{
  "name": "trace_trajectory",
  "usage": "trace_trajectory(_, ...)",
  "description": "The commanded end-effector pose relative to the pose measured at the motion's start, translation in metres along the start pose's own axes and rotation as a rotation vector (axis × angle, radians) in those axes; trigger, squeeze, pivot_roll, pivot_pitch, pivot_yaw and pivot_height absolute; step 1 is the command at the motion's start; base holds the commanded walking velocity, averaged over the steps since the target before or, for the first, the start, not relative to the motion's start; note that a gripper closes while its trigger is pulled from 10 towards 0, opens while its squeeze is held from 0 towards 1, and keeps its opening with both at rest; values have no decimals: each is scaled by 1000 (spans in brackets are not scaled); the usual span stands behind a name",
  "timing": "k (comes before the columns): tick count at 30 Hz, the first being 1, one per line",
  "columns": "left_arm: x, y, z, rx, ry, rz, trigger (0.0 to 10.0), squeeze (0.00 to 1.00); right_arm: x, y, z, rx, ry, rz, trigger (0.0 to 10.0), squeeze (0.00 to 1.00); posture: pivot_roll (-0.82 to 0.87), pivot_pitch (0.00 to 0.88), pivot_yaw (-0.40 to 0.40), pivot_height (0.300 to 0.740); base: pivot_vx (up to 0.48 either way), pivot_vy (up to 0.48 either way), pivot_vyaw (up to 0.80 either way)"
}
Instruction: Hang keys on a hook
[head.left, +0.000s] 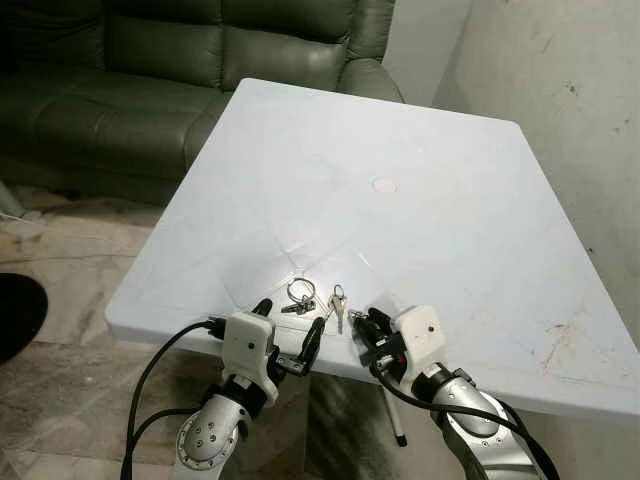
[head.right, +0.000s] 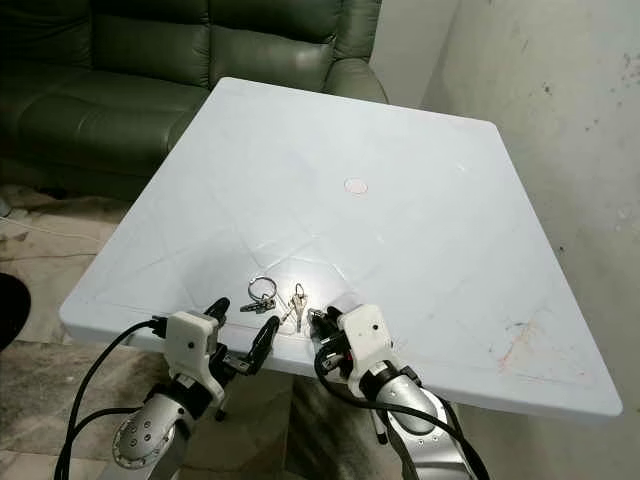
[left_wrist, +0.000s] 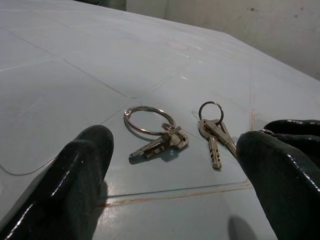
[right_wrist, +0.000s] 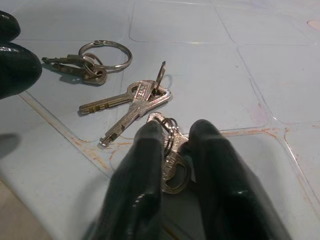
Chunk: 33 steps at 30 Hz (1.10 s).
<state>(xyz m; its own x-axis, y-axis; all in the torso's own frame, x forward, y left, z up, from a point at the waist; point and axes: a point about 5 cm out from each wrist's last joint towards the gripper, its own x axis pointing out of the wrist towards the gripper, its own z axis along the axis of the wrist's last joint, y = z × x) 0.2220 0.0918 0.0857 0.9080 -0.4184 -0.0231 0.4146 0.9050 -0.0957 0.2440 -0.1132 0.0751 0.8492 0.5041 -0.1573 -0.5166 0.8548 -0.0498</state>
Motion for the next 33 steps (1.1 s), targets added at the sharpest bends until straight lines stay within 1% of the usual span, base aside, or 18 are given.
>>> trace_trajectory(1,1,-4,1,-7,1,-14,10000,0,-3,1,2,0,-11,3,2118,0,59,91,-136,740,0,0,0)
trace_trajectory(2,1,-3,1,-7,1,-14,10000,0,-3,1,2,1,-12,5,1490,0,59,91,-136,740,0,0,0)
trace_trajectory(4,1,-3,1,-6,1,-14,10000,0,-3,1,2,0,-12,3,1451,0,61,90,-135,740,0,0,0)
trace_trajectory(5,1,-3,1,-6,2,-13,10000,0,-3,2,2,2,-16,3,353,0,61,90,-135,740,0,0,0)
trace_trajectory(8,1,-3,1,-6,1,-13,10000,0,-3,1,2,4,-16,1,549,0,61,89,-135,740,0,0,0)
trace_trajectory(9,1,-3,1,-6,2,-13,10000,0,-2,1,2,3,-16,0,0,0,61,89,-135,740,0,0,0)
trace_trajectory(12,1,-3,0,-8,2,-13,10000,0,-3,0,4,17,-35,-3,0,0,60,88,-135,740,0,0,0)
trace_trajectory(14,1,-3,0,-9,3,-13,10000,0,-4,-2,5,8,-37,-18,0,0,60,87,-135,740,0,0,0)
trace_trajectory(16,1,-3,0,-15,4,-13,10000,0,-3,-4,6,39,-49,-17,0,0,60,87,-135,740,0,0,0)
trace_trajectory(18,2,-2,-1,-22,7,-12,10000,0,-2,-7,8,35,-61,-42,0,0,61,85,-134,740,0,0,0)
trace_trajectory(19,2,-2,-1,-24,7,-10,10000,0,-1,-9,9,58,-64,-61,0,0,61,85,-134,740,0,0,0)
trace_trajectory(20,2,-1,-1,-29,7,-4,10000,0,0,-14,12,106,-89,-82,0,0,62,81,-134,740,0,0,0)
trace_trajectory(21,2,-1,-1,-29,7,-4,10000,0,0,-14,12,106,-89,-82,0,0,62,81,-134,740,0,0,0)
trace_trajectory(22,3,3,-1,-46,7,23,10000,0,2,-22,18,186,-139,-130,0,0,62,74,-130,740,0,0,0)
trace_trajectory(24,4,4,-1,-57,4,35,10000,0,2,-28,23,223,-190,-165,0,0,62,71,-129,740,0,0,0)
trace_trajectory(26,7,6,2,-42,-5,33,10000,0,1,-36,30,263,-257,-209,0,0,61,69,-128,740,0,0,0)
trace_trajectory(29,10,7,5,-31,-15,31,10000,0,-1,-39,36,282,-318,-210,0,0,59,56,-121,740,0,0,0)
trace_trajectory(33,15,12,9,-18,-27,48,10000,0,-3,-39,37,270,-346,-205,0,0,54,41,-115,740,0,0,0)
